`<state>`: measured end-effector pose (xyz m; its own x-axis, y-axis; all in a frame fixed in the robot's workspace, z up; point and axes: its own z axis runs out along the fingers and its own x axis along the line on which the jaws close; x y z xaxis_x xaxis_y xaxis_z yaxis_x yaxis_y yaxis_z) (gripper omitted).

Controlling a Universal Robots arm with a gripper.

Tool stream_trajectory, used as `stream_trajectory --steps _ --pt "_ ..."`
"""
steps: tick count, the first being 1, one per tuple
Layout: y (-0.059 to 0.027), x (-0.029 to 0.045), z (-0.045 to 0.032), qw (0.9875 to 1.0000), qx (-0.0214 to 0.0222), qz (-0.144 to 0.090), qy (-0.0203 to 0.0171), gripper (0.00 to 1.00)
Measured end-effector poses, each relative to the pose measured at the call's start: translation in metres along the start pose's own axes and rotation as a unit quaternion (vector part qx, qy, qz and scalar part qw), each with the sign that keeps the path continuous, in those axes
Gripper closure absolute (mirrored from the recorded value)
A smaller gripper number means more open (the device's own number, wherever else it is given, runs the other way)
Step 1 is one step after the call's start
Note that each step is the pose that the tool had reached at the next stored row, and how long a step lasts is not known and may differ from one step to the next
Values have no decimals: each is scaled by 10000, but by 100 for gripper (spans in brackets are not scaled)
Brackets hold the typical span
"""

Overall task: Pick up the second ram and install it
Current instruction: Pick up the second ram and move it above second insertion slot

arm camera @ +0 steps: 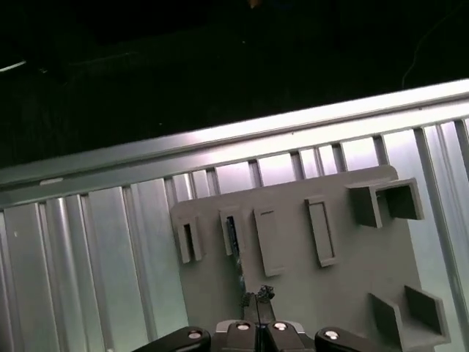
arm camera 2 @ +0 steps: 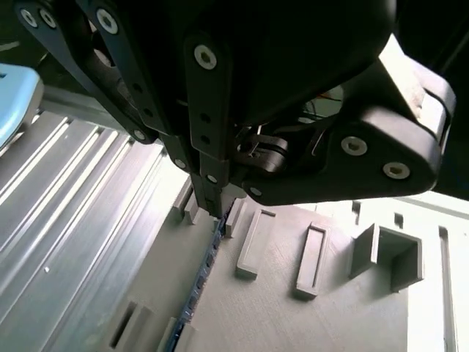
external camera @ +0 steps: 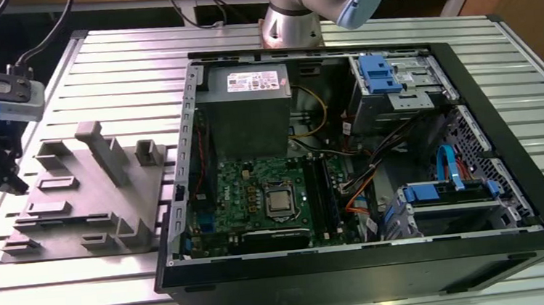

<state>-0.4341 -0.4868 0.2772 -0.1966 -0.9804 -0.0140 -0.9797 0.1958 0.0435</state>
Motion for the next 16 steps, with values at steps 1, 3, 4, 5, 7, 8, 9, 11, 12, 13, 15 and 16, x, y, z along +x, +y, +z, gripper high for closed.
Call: stream_trajectory --steps 1,3,4,5,7,8,9,11,12,13,15,16 --pt "0 0 3 10000 -1 -89 4 93" --pt "0 0 9 9996 -4 -270 12 93" --pt "-1 0 12 9994 -5 -359 16 93" --pt "-1 0 16 9990 -6 -449 20 93" --pt "-1 0 28 9980 -5 -634 27 93" --pt "-1 1 34 9974 -1 -724 30 93" --pt "-2 1 40 9967 4 -811 33 93" --pt "-2 1 52 9954 24 -959 38 93" --pt "-2 1 57 9948 35 -1012 39 93" --pt "-3 1 67 9943 46 -1061 39 93" --pt "-4 3 91 9939 53 -1098 39 93" --pt "-4 5 105 9939 61 -1098 39 93"
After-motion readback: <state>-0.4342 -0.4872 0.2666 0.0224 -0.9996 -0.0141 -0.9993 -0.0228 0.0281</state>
